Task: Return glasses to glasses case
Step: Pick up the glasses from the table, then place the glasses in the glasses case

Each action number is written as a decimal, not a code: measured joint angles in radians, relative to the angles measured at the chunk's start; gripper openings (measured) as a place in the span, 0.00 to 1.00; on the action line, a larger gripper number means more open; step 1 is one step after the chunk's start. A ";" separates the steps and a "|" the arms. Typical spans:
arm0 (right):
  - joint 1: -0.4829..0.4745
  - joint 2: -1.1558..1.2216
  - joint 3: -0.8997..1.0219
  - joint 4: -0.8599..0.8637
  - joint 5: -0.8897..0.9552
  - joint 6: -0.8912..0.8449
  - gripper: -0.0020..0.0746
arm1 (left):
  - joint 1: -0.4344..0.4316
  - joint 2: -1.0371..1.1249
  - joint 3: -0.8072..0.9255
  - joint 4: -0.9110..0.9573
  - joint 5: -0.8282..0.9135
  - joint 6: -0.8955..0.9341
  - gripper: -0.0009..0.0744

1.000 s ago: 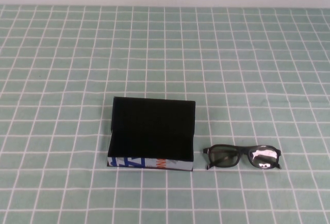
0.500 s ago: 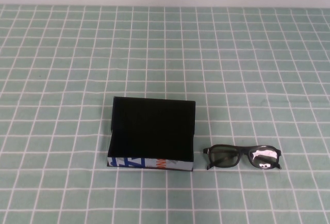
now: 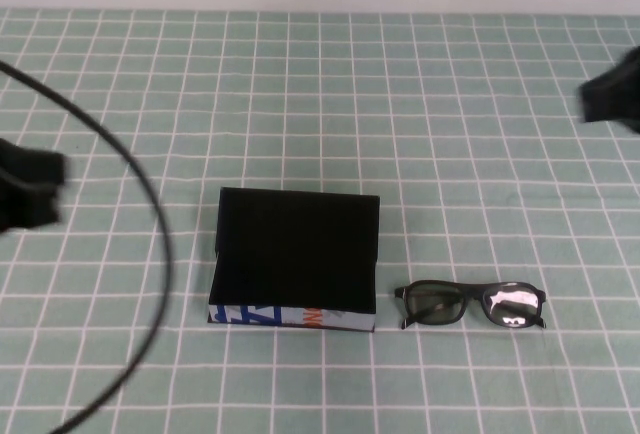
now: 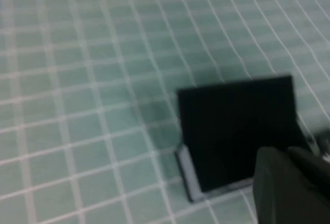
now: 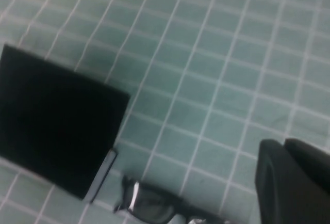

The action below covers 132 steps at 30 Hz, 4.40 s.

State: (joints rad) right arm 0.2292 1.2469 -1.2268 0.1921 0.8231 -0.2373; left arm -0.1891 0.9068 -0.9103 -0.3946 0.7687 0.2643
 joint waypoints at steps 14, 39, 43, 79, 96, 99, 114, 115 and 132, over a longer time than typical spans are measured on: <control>0.036 0.400 -0.228 0.239 0.162 -0.271 0.01 | -0.002 0.364 0.000 -0.406 0.293 0.645 0.01; 0.070 0.584 -0.192 0.076 0.393 -0.743 0.43 | -0.050 0.460 0.000 -0.415 0.205 0.668 0.01; 0.077 0.586 -0.164 0.075 0.379 -0.771 0.44 | -0.050 0.460 0.000 -0.415 0.210 0.666 0.01; 0.080 0.665 -0.162 0.073 0.261 -0.846 0.45 | -0.050 0.460 0.000 -0.417 0.246 0.666 0.01; 0.080 0.721 -0.162 0.116 0.273 -0.848 0.34 | -0.050 0.460 0.000 -0.417 0.248 0.666 0.01; 0.080 0.721 -0.162 0.118 0.291 -0.849 0.16 | -0.050 0.460 0.000 -0.417 0.248 0.664 0.01; 0.080 0.681 -0.206 0.118 0.371 -0.876 0.04 | -0.050 0.460 0.000 -0.417 0.263 0.663 0.01; 0.080 0.681 -0.226 0.120 0.375 -0.876 0.04 | -0.050 0.460 -0.002 -0.417 0.265 0.663 0.01; 0.159 0.643 -0.454 0.207 0.395 -0.805 0.04 | 0.066 0.219 -0.072 -0.293 0.274 0.527 0.01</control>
State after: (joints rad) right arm 0.3880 1.8897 -1.6810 0.3989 1.2185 -1.0423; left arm -0.1232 1.1256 -0.9820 -0.6874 1.0429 0.7913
